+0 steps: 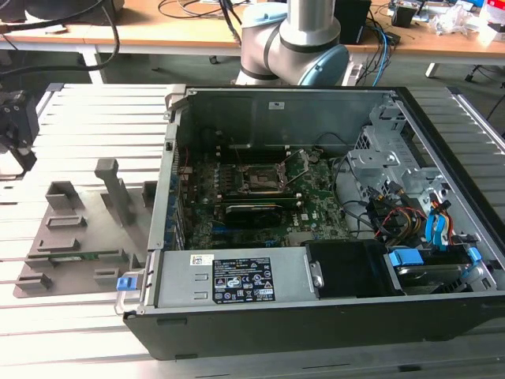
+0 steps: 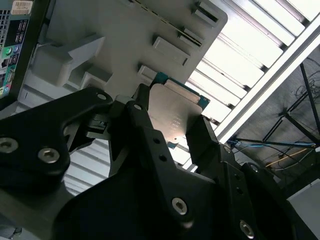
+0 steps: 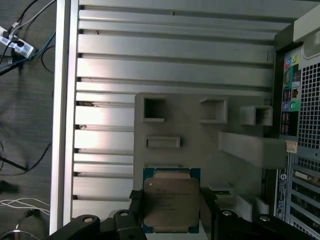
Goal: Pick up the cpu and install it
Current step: 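Pick up the cpu and move it towards the insertion slot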
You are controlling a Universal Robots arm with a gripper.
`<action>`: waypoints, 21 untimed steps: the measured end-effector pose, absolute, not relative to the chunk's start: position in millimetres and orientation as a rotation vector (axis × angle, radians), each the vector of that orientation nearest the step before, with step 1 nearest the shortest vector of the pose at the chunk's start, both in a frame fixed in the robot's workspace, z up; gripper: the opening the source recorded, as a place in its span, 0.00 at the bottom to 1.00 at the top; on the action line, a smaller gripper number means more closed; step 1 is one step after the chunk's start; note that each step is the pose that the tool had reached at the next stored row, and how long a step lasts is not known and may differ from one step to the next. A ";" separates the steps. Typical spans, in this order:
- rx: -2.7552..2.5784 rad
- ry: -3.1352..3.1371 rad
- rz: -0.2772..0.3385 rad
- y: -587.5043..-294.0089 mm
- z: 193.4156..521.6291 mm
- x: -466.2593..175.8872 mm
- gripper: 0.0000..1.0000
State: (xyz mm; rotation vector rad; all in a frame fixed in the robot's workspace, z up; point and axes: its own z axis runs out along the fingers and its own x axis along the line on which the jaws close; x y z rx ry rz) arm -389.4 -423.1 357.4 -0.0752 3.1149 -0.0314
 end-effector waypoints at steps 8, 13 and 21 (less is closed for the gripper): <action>-0.075 3.115 -0.031 -423.1 380.4 -389.4 0.54; -0.075 3.116 -0.031 -418.5 387.7 -388.4 0.54; -0.075 3.117 -0.031 -404.6 404.1 -387.0 0.54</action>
